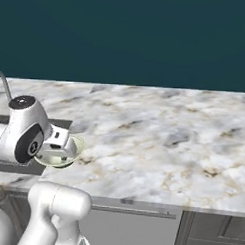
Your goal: Pick the cup and bowl from the counter and place them on the counter next to the sink.
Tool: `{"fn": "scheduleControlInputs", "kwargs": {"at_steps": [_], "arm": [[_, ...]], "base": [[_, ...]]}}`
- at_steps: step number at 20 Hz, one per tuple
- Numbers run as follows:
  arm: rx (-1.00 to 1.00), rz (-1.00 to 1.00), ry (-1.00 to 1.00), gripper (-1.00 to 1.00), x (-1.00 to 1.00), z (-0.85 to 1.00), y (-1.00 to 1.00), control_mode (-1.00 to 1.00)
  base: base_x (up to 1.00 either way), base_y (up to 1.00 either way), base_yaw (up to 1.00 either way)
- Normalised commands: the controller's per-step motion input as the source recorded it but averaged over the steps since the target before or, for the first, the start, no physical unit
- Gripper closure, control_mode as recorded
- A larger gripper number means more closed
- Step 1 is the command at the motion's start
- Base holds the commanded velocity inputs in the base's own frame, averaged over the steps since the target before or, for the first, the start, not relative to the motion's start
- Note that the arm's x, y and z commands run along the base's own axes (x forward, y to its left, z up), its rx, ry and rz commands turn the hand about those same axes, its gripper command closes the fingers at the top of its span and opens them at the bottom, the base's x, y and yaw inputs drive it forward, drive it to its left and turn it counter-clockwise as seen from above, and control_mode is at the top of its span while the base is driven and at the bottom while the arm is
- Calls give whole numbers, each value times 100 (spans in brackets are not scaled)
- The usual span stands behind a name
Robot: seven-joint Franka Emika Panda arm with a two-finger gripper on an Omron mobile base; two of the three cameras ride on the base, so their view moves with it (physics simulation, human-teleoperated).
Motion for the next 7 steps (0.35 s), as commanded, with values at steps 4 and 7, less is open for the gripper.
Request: {"fn": "scheduleControlInputs", "kwargs": {"at_steps": [4,7], "arm": [[-13,19,-15,-100,-100,48,9,-100],[-11,19,-18,-100,-100,42,16,-100]], "base": [[0,0,0],[0,0,0]]}}
